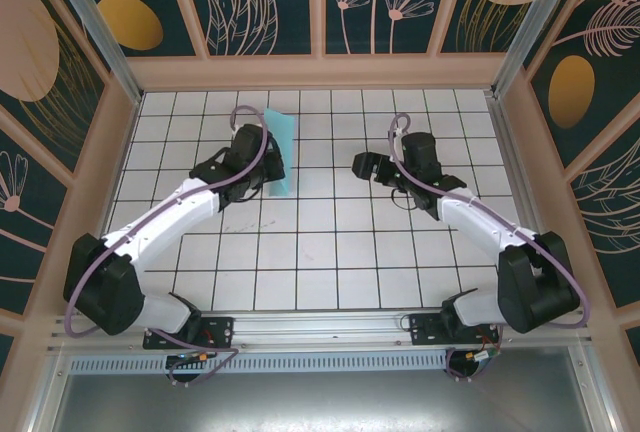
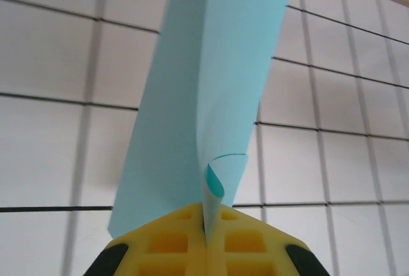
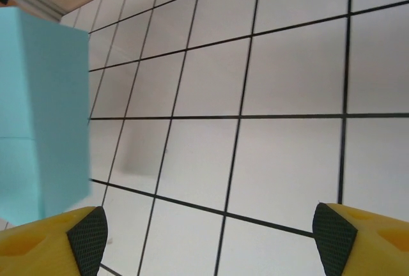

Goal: Fold a paper plane with a square sheet of paper (pick it up from the middle)
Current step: Turn over the paper at the center of the table.

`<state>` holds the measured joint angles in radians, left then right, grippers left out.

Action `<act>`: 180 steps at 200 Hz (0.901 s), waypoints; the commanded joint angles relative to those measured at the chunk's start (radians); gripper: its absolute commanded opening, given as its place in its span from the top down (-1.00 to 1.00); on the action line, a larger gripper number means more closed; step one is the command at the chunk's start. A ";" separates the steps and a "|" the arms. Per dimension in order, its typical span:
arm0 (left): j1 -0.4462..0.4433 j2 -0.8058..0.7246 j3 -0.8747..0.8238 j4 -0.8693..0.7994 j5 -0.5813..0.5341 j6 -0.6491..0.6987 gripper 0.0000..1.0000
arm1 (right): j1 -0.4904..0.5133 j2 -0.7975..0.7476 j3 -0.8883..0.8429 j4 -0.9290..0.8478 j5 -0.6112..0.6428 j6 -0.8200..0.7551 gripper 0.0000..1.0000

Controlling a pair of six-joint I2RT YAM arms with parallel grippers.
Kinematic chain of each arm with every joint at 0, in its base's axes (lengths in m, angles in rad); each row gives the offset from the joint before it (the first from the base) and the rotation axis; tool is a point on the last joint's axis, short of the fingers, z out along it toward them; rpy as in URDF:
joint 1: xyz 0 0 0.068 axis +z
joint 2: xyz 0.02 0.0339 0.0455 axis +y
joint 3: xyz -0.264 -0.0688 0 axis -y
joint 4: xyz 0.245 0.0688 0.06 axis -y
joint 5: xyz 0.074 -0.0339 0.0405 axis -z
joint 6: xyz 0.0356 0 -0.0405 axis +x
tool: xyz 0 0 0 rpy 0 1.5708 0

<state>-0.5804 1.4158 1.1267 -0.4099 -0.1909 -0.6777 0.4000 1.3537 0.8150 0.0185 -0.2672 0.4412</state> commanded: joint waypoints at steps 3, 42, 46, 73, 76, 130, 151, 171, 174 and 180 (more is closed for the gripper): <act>-0.018 0.033 0.081 -0.339 -0.318 0.060 0.86 | -0.006 -0.030 -0.025 -0.024 0.044 0.025 -0.73; -0.058 0.176 0.144 -0.452 -0.530 -0.001 0.86 | -0.023 -0.030 -0.036 -0.053 0.091 0.051 -0.73; -0.062 0.194 0.146 -0.452 -0.543 -0.006 0.86 | -0.026 -0.030 -0.037 -0.056 0.093 0.053 -0.73; -0.091 0.333 0.155 -0.452 -0.614 -0.052 0.86 | -0.047 -0.028 -0.044 -0.072 0.105 0.069 -0.71; -0.095 0.351 0.156 -0.452 -0.621 -0.058 0.86 | -0.050 -0.027 -0.044 -0.074 0.107 0.072 -0.72; -0.181 0.543 0.174 -0.391 -0.564 -0.091 0.84 | -0.080 -0.022 -0.053 -0.099 0.115 0.089 -0.70; -0.208 0.551 0.172 -0.341 -0.499 -0.084 0.77 | -0.086 -0.018 -0.053 -0.101 0.114 0.095 -0.69; -0.217 0.548 0.156 -0.286 -0.436 -0.075 0.70 | -0.090 -0.007 -0.050 -0.103 0.112 0.102 -0.68; -0.217 0.546 0.154 -0.279 -0.427 -0.072 0.68 | -0.092 -0.005 -0.048 -0.104 0.112 0.103 -0.68; -0.217 0.544 0.148 -0.262 -0.405 -0.068 0.67 | -0.093 0.000 -0.047 -0.106 0.110 0.105 -0.68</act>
<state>-0.7967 1.9636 1.2716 -0.7429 -0.6773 -0.7452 0.3176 1.3491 0.7738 -0.0704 -0.1719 0.5236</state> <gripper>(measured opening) 0.152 0.842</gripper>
